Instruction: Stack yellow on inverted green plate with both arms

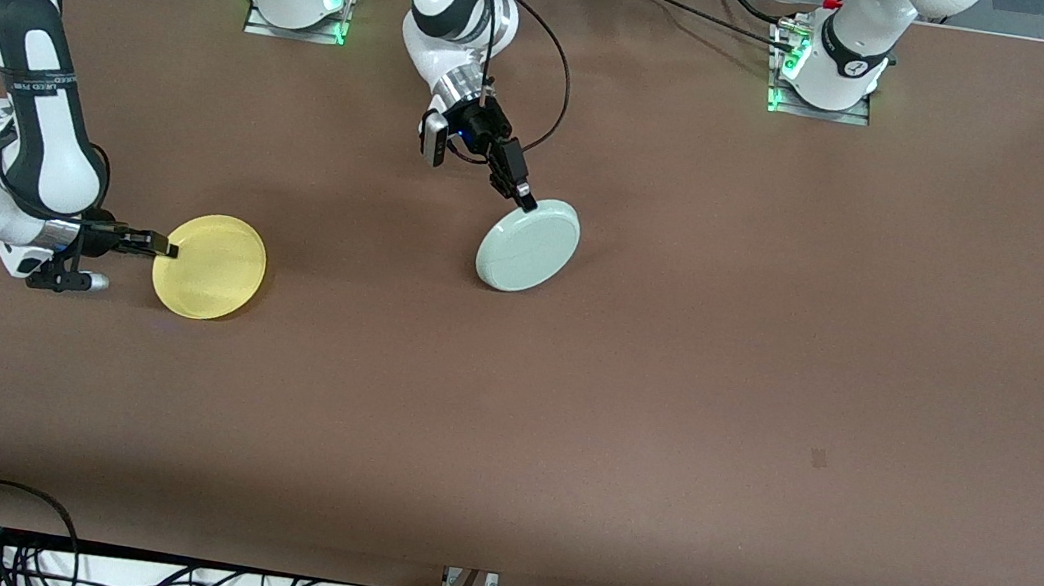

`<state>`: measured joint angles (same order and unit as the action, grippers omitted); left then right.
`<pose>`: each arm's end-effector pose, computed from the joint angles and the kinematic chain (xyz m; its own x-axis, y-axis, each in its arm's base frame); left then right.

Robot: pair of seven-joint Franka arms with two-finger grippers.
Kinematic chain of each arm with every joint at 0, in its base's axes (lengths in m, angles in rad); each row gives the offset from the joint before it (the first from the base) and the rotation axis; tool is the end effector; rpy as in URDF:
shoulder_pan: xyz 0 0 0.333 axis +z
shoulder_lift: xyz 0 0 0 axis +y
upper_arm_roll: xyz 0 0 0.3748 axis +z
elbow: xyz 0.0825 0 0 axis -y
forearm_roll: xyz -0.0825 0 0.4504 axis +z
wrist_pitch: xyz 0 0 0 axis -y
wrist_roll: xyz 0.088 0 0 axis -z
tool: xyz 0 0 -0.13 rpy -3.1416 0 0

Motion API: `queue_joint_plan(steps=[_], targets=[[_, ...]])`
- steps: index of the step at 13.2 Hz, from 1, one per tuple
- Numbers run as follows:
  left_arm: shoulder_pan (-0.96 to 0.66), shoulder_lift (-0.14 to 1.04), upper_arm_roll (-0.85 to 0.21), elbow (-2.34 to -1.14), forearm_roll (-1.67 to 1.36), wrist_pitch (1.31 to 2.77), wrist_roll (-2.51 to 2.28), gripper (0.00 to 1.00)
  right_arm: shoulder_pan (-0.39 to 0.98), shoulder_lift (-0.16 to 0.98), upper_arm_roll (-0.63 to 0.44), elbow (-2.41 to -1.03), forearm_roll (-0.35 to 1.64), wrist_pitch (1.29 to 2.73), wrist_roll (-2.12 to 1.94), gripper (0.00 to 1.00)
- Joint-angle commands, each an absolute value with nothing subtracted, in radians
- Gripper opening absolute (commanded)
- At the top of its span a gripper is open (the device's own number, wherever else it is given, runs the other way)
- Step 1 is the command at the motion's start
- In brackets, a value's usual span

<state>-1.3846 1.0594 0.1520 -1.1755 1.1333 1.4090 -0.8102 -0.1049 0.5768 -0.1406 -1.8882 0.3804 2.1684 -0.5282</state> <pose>0.3507 -0.7223 0.1663 0.6171 -0.7780 0.1181 -0.0153 -0.1619 -0.9867 0.6553 -0.1403 0.1571 0.9829 0.0591 -0.1743 0.0062 -0.9572 -0.2894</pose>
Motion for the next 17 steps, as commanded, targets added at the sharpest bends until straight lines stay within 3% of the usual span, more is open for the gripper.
queue_joint_plan(steps=[1, 2, 4, 8, 17], targets=[[-1.455, 1.083, 0.161, -1.147, 1.132, 1.370, -0.842, 0.38, -0.121, 0.577, -0.133, -1.884, 0.403, 2.171, -0.601, 0.04], [-1.475, 1.083, 0.158, -1.153, 1.129, 1.367, -0.886, 0.46, -0.123, 0.577, -0.133, -1.881, 0.403, 2.171, -0.621, 0.00], [-1.494, 1.078, 0.155, -1.151, 1.068, 1.370, -0.949, 1.00, -0.121, 0.577, -0.133, -1.878, 0.402, 2.166, -0.624, 0.00], [-1.493, 1.069, 0.152, -1.121, 0.899, 1.454, -1.069, 1.00, -0.121, 0.577, -0.133, -1.876, 0.402, 2.164, -0.624, 0.00], [-1.398, 1.023, 0.158, -1.121, 0.621, 1.879, -1.236, 1.00, -0.114, 0.561, -0.130, -1.835, 0.397, 2.125, -0.626, 0.00]])
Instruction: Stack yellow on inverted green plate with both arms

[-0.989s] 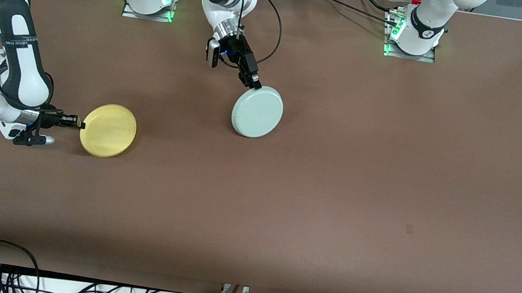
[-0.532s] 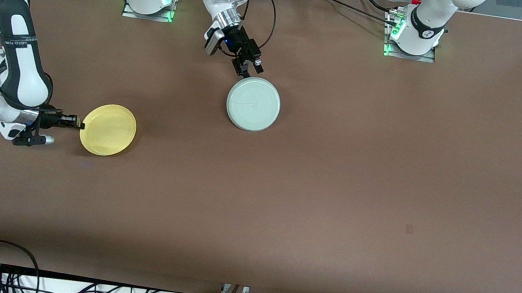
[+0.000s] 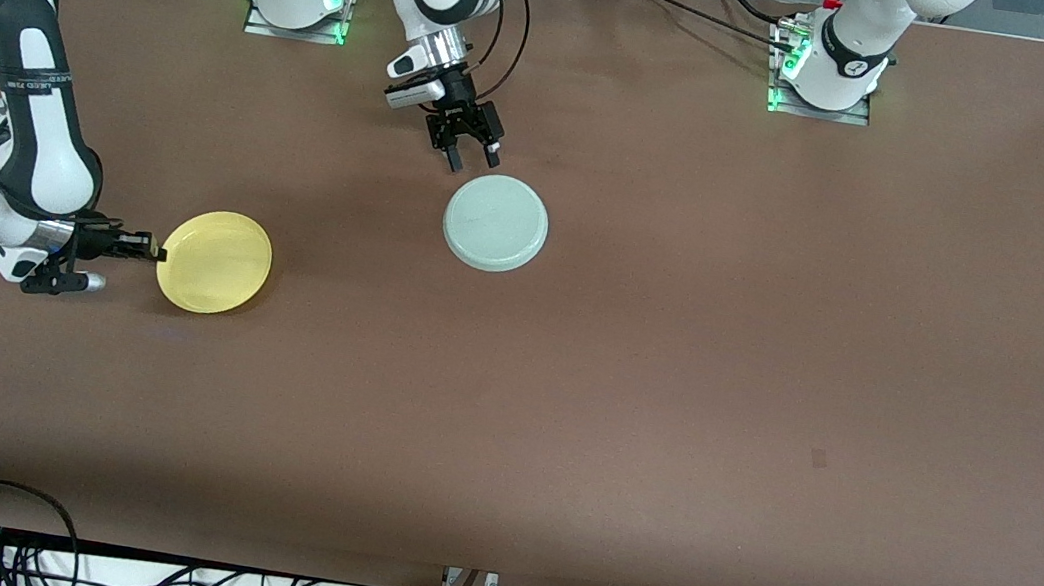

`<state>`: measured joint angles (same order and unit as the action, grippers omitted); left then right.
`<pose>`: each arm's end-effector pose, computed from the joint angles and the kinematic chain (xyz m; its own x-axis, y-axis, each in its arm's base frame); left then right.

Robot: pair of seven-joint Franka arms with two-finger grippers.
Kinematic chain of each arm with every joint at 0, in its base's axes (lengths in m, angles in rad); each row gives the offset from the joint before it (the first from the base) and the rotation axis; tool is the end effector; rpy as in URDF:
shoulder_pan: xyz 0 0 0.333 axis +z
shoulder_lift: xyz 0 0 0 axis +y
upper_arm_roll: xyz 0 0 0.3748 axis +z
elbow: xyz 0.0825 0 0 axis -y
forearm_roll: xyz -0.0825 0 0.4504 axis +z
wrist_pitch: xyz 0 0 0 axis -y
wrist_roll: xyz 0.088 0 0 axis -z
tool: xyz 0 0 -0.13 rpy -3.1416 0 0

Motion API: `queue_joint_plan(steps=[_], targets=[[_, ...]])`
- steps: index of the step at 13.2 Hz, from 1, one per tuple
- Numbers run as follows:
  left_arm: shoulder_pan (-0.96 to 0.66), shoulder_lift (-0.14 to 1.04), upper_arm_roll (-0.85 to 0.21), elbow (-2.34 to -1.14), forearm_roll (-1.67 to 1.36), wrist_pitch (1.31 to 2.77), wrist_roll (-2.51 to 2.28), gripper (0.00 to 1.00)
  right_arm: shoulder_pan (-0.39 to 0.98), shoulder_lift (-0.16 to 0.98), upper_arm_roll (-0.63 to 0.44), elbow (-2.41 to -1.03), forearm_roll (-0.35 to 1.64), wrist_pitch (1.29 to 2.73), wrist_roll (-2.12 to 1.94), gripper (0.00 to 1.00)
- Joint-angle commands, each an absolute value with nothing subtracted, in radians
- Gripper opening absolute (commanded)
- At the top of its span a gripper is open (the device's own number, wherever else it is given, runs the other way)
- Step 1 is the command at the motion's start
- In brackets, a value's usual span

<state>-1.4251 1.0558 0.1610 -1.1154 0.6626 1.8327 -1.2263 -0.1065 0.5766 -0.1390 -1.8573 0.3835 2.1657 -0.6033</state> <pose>0.2761 -0.7968 0.1410 0.7578 -0.4759 0.4465 -0.1642 -0.8013 -0.5753 0.6685 -0.1420 0.1695 0.9836 0.1305 -0.1243 0.0887 -0.9509 -0.2966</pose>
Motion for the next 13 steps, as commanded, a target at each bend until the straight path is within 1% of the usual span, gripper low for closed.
queue_joint_plan(steps=[1, 3, 4, 6, 8, 11, 13], targets=[[-1.353, 1.008, 0.149, -1.121, 0.574, 1.909, -1.236, 1.00, -0.114, 0.561, -0.130, -1.801, 0.399, 2.073, -0.624, 0.00], [-1.280, 0.947, 0.144, -1.123, 0.386, 1.972, -1.200, 1.00, -0.114, 0.560, -0.132, -1.729, 0.399, 1.953, -0.612, 0.00], [-1.235, 0.912, 0.144, -1.123, 0.318, 1.974, -1.165, 1.00, -0.114, 0.560, -0.132, -1.698, 0.397, 1.901, -0.612, 0.00], [-1.151, 0.846, 0.143, -1.124, 0.247, 1.973, -1.103, 1.00, -0.109, 0.546, -0.130, -1.674, 0.391, 1.841, -0.612, 0.00], [-1.063, 0.789, 0.144, -1.131, 0.128, 1.964, -0.973, 1.00, -0.085, 0.522, -0.127, -1.672, 0.387, 1.812, -0.612, 0.00], [-0.931, 0.700, 0.143, -1.147, 0.048, 1.959, -0.868, 1.00, -0.025, 0.485, -0.127, -1.684, 0.388, 1.769, -0.598, 0.00], [-0.864, 0.655, 0.141, -1.155, 0.045, 1.904, -0.781, 1.00, 0.036, 0.457, -0.127, -1.707, 0.387, 1.769, -0.469, 0.00]])
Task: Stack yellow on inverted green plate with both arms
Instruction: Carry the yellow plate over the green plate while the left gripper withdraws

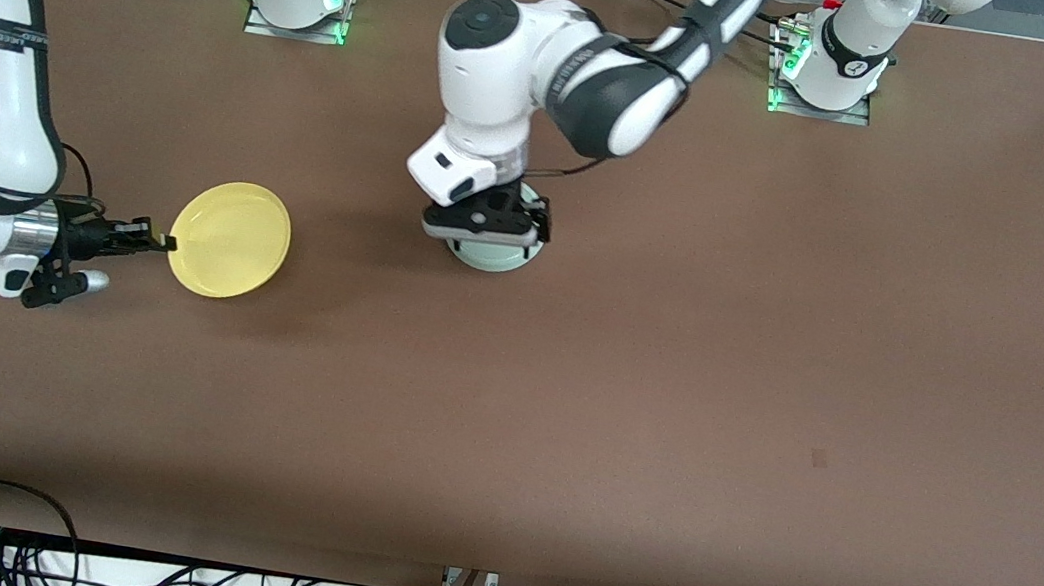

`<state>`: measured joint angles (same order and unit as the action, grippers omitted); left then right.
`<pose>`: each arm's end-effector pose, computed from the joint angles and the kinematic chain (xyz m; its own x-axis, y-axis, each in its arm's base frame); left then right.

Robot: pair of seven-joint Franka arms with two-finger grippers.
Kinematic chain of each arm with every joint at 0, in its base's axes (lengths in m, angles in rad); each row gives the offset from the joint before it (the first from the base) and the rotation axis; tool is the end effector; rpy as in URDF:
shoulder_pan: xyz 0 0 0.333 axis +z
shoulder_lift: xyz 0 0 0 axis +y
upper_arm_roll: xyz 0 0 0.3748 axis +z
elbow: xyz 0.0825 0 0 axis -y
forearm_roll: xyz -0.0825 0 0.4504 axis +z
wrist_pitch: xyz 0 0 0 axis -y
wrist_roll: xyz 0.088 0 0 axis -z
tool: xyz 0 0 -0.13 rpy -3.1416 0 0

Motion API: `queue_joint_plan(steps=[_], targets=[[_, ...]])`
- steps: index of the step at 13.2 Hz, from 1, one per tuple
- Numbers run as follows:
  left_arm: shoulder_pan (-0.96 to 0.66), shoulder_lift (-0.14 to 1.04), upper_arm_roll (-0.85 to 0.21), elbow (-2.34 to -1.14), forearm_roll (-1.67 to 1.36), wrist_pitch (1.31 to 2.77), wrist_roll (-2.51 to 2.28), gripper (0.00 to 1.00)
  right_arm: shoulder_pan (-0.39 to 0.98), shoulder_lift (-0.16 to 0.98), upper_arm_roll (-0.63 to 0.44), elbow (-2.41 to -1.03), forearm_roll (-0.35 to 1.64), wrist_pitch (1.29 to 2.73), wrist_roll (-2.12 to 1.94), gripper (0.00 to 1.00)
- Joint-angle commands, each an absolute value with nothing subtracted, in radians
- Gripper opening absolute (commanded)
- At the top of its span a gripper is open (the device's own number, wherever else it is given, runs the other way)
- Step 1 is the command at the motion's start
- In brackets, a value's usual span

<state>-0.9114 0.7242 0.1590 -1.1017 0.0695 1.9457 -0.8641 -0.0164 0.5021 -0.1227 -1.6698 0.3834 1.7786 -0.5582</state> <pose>0.6091 -0.6201 0.4126 0.9770 0.0412 0.2094 0.0462 -0.9988 -0.0190 0.7062 -0.0496 0.2878 0.9334 0.3018 -0.1941 0.1988 -0.8852 -0.4207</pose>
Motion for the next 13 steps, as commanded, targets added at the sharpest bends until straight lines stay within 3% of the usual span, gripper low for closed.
queue_joint_plan(steps=[1, 4, 7, 10, 13], targets=[[-0.826, 0.628, 0.141, -1.155, 0.043, 1.857, -0.706, 1.00, 0.079, 0.448, -0.127, -1.712, 0.388, 1.770, -0.407, 0.00], [-0.653, 0.537, 0.141, -1.157, -0.044, 1.713, -0.470, 1.00, 0.167, 0.445, -0.098, -1.752, 0.403, 1.820, -0.267, 0.00], [-0.520, 0.430, 0.143, -1.186, -0.081, 1.571, -0.283, 1.00, 0.190, 0.404, 0.030, -1.837, 0.402, 1.954, -0.060, 0.00], [-0.431, 0.258, 0.144, -1.343, -0.080, 1.552, -0.171, 1.00, 0.190, 0.333, 0.159, -2.033, 0.402, 2.202, 0.019, 0.00], [-0.312, 0.074, 0.144, -1.567, -0.074, 1.591, -0.040, 1.00, 0.192, 0.316, 0.280, -2.111, 0.402, 2.327, 0.175, 0.00]])
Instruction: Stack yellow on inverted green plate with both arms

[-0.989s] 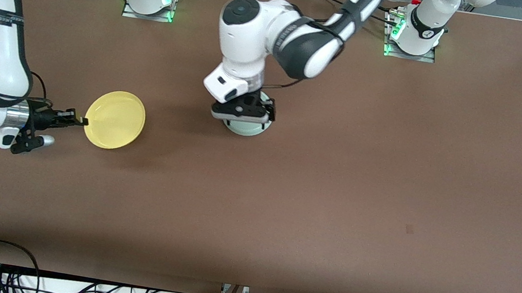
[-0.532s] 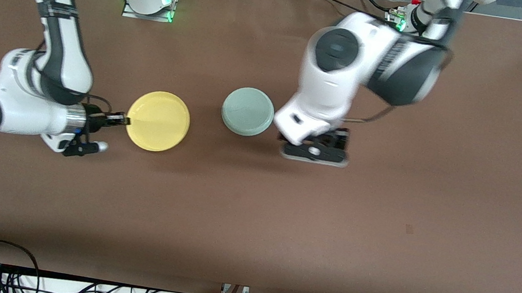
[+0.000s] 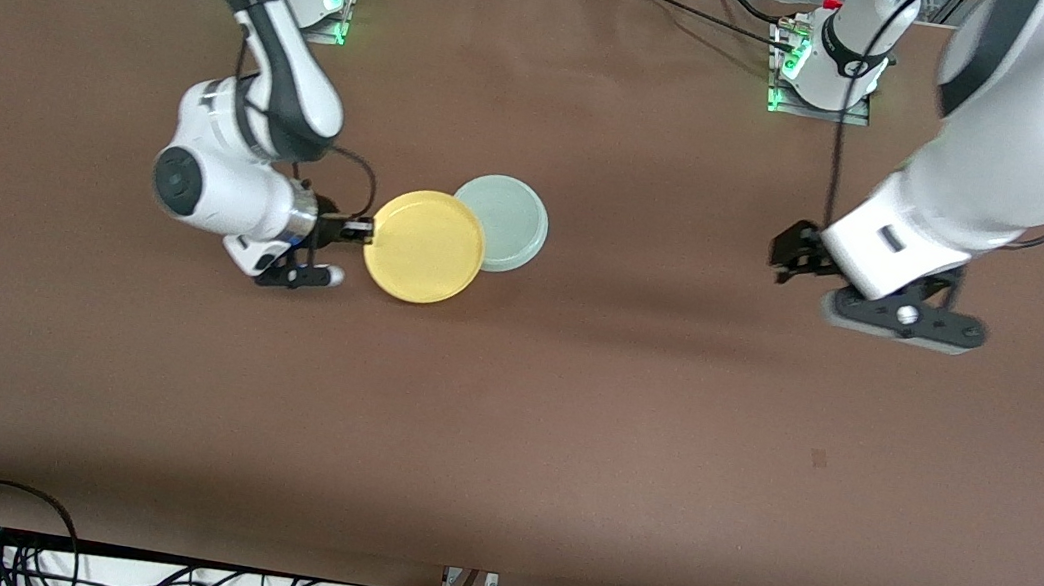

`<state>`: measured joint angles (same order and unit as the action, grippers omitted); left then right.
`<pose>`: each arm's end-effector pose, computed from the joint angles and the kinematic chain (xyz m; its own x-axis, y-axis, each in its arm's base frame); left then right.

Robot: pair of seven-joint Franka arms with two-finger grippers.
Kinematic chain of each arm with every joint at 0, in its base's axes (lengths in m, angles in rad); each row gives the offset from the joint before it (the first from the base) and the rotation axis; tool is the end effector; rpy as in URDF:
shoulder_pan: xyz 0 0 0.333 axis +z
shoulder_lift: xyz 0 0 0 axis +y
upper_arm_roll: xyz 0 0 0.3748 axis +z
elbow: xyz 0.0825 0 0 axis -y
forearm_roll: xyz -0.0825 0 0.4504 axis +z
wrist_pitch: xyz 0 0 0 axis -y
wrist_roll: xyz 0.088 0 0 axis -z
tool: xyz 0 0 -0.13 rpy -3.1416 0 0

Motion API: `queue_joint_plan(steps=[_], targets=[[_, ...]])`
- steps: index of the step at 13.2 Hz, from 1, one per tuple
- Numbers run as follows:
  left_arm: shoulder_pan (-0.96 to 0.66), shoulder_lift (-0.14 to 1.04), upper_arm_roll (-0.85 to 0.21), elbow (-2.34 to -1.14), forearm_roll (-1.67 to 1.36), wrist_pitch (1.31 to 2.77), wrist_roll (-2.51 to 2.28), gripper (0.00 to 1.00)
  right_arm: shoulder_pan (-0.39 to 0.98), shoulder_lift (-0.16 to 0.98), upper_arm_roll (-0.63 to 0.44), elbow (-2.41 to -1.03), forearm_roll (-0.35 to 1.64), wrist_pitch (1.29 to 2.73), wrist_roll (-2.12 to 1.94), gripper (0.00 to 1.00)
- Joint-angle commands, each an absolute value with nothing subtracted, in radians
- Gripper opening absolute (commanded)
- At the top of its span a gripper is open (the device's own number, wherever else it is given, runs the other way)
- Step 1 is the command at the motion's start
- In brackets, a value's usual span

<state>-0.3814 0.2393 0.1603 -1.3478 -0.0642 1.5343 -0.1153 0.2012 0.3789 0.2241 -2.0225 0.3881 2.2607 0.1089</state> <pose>0.6787 -0.1757 0.6201 0.9925 -0.1103 -0.0525 -0.1093 -0.9938 0.0205 0.5884 0.2821 0.2423 0.9733 0.0705 -0.2183 -0.0009 -0.9504 -0.3110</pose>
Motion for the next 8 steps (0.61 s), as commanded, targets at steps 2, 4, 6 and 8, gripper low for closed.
queue_joint_plan(steps=[2, 4, 6, 8], targets=[[-0.273, 0.040, 0.146, -1.612, -0.064, 1.595, -0.046, 1.00, 0.192, 0.310, 0.336, -2.184, 0.402, 2.420, 0.187, 0.00], [-0.259, 0.043, 0.146, -1.603, -0.063, 1.594, -0.072, 1.00, 0.192, 0.314, 0.394, -2.239, 0.402, 2.522, 0.250, 0.00], [-0.259, 0.044, 0.144, -1.585, -0.071, 1.594, -0.075, 1.00, 0.195, 0.328, 0.403, -2.246, 0.402, 2.533, 0.255, 0.00], [-0.258, 0.048, 0.150, -1.563, -0.068, 1.591, -0.069, 1.00, 0.202, 0.330, 0.405, -2.255, 0.402, 2.533, 0.255, 0.00]])
